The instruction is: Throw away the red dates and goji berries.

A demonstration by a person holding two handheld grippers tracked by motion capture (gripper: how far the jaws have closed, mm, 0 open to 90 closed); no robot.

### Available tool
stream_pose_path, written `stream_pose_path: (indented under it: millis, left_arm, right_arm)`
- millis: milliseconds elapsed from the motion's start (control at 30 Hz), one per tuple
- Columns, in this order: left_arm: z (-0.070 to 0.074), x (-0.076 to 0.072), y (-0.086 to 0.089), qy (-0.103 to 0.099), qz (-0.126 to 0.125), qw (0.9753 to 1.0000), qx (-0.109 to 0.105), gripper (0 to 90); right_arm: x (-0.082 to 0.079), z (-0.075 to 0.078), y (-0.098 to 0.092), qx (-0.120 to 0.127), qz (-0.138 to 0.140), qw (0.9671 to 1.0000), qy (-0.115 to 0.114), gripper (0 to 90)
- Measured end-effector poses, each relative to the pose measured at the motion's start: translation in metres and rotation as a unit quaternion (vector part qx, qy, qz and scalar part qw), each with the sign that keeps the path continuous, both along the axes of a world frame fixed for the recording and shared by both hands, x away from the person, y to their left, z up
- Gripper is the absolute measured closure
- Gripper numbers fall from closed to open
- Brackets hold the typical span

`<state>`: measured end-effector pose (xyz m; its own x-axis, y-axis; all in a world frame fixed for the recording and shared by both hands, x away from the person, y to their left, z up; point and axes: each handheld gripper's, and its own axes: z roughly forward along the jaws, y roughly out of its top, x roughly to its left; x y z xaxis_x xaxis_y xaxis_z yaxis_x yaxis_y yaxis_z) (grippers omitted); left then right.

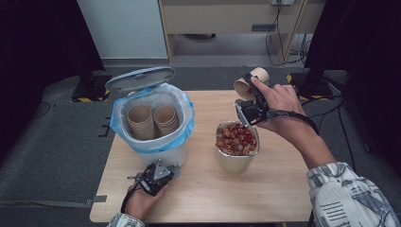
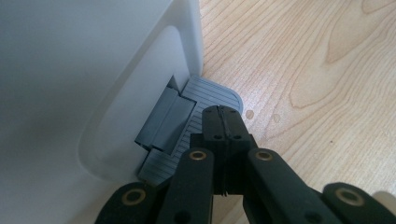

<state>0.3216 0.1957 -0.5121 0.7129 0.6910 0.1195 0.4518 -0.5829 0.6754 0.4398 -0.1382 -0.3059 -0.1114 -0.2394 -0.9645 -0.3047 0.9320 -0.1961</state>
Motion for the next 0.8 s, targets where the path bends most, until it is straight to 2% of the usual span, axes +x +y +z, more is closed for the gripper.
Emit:
stream_pose_path:
  millis: [133, 367, 533, 800]
  left_arm:
    - [0.0003, -0.0002, -0.0001, 0.0, 0.0, 1.0, 0.002, 89.9]
    - [0.0003, -0.0001, 0.0002, 0.001, 0.0, 1.0, 0.001, 89.9]
    - [0.0002, -0.0001, 0.0001, 0.001, 0.0, 1.0, 0.001, 89.9]
    - [0.0, 0.0001, 0.0002, 0.0, 0.0, 1.0, -0.001, 89.9]
  right_arm:
    - [0.001, -0.0004, 0.0007, -0.003, -0.005, 1.0, 0.002, 29.3]
    - [0.0041, -0.0003, 0.0011, 0.021, -0.004, 0.9997, 0.014, 29.3]
    - [0.0055, -0.0021, 0.0018, 0.023, -0.005, 0.9996, 0.018, 29.3]
    - [0.0093, 0.0004, 0.0035, 0.071, -0.005, 0.9967, 0.038, 29.2]
